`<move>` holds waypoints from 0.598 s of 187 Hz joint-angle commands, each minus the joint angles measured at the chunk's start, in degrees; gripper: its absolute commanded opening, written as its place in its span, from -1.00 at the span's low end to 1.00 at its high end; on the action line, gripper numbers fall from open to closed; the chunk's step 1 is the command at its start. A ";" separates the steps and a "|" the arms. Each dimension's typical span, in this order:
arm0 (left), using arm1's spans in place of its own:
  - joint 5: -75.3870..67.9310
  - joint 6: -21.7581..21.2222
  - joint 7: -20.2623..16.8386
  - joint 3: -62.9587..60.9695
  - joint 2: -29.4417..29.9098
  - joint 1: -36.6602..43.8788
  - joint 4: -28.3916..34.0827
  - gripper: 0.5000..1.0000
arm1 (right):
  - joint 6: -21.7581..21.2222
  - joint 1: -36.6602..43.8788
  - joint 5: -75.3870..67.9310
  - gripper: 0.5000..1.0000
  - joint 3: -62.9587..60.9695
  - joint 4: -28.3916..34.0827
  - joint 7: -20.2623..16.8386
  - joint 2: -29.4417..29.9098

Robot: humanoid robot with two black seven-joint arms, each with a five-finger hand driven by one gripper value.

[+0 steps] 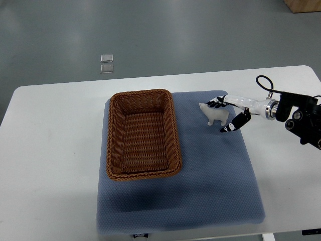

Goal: Place white bear in brown basket with right hand
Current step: 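Close the right hand fingers around the white polar bear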

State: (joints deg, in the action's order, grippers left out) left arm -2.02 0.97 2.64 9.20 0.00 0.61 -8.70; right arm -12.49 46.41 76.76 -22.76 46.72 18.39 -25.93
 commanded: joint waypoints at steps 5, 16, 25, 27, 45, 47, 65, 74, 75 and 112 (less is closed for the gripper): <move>0.00 0.00 0.00 0.03 0.00 0.01 0.00 1.00 | 0.63 -0.01 1.38 0.27 0.70 -0.05 -0.02 0.52; 0.00 0.00 0.00 0.03 0.00 0.01 0.00 1.00 | 1.15 0.08 1.56 0.20 1.14 -0.05 -0.02 0.44; 0.00 0.00 0.00 0.03 0.00 0.01 0.00 1.00 | 1.77 0.08 1.56 0.17 1.23 -0.05 -0.02 0.44; 0.00 0.00 0.00 -0.06 0.00 0.01 0.00 1.00 | 1.95 0.08 1.56 0.15 1.23 -0.05 -0.11 0.44; 0.00 0.00 0.00 -0.06 0.00 0.01 0.00 1.00 | 2.30 0.08 2.35 -0.04 1.31 -0.14 -0.11 0.44; 0.00 0.00 0.00 -0.06 0.00 0.01 0.00 1.00 | 2.30 0.08 2.43 -0.07 1.31 -0.05 -0.11 0.44; 0.00 0.00 0.00 -0.06 0.00 0.01 0.00 1.00 | 3.09 0.08 3.75 -0.34 1.31 -0.31 -0.37 0.44; 0.00 0.00 0.00 -0.06 0.00 0.01 0.00 1.00 | 3.53 0.08 3.93 -0.44 1.31 -0.31 -1.07 0.44; 0.00 0.00 0.00 -0.06 0.00 0.01 0.00 1.00 | 3.61 0.08 4.02 -0.47 1.31 -0.31 -1.25 0.44; 0.00 0.00 0.00 -0.06 0.00 0.01 0.00 1.00 | 5.11 0.26 4.81 -0.87 2.54 -0.31 -1.51 0.44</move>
State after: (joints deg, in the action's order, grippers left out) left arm -2.02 0.97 2.64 9.17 0.00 0.61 -8.70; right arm -8.31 46.51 81.03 -21.24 46.41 16.97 -25.48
